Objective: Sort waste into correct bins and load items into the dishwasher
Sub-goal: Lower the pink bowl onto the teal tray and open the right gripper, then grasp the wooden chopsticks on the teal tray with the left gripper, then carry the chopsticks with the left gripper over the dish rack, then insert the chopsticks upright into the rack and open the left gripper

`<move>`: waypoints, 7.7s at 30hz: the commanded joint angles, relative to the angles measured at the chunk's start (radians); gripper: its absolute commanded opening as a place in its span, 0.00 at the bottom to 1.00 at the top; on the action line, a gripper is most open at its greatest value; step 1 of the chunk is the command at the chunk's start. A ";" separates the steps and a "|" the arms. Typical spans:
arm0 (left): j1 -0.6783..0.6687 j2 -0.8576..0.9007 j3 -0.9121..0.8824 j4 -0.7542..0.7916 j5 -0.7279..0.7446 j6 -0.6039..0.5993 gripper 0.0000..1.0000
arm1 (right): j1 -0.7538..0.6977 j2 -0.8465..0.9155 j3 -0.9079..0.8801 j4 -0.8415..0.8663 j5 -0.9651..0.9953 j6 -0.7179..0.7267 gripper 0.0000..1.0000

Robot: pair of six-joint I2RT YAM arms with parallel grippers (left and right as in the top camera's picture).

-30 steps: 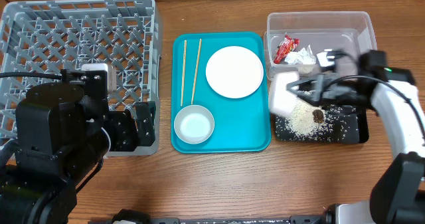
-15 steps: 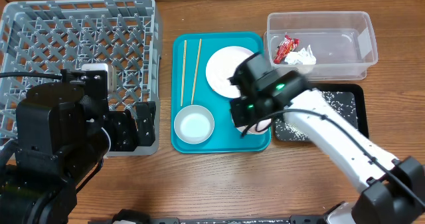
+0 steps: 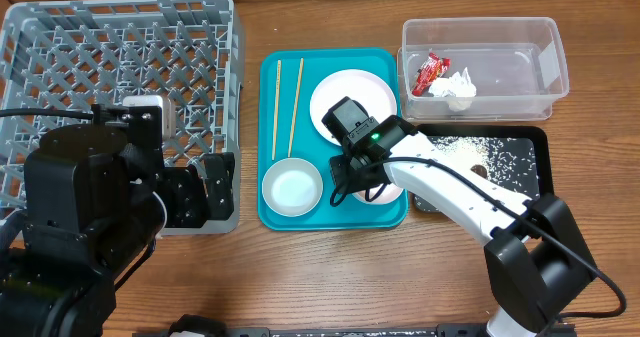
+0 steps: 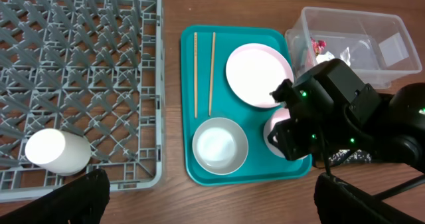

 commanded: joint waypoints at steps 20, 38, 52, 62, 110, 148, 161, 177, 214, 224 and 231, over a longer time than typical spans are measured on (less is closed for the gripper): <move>0.001 0.050 0.003 0.153 0.191 -0.014 1.00 | -0.018 -0.024 0.423 -0.171 0.010 -0.009 0.69; -0.068 0.521 0.002 0.147 0.003 -0.067 0.67 | -0.291 -0.148 0.423 -0.315 -0.055 0.089 0.83; -0.093 0.981 0.002 0.400 -0.029 -0.081 0.63 | -0.312 -0.154 0.421 -0.376 -0.036 0.088 0.98; -0.092 1.113 0.002 0.535 -0.080 -0.062 0.52 | -0.312 -0.154 0.421 -0.377 -0.036 0.088 1.00; -0.075 1.210 0.148 0.427 -0.085 -0.046 0.04 | -0.312 -0.154 0.421 -0.382 -0.036 0.088 1.00; 0.169 1.023 0.047 0.218 -0.261 0.153 0.10 | -0.312 -0.154 0.421 -0.400 -0.036 0.089 1.00; 0.142 0.940 0.314 0.071 0.088 0.155 0.22 | -0.312 -0.154 0.421 -0.401 -0.036 0.088 1.00; -0.041 1.131 0.270 0.195 -0.085 -0.030 0.42 | -0.312 -0.154 0.421 -0.404 -0.036 0.088 1.00; 0.035 1.087 0.553 -0.020 -0.155 0.006 0.07 | -0.312 -0.154 0.421 -0.404 -0.036 0.089 1.00; 0.091 1.038 0.468 -0.102 -0.279 0.013 0.10 | -0.312 -0.154 0.421 -0.404 -0.036 0.089 1.00; 0.111 1.038 0.199 0.059 -0.312 0.013 0.09 | -0.312 -0.154 0.421 -0.405 -0.037 0.089 1.00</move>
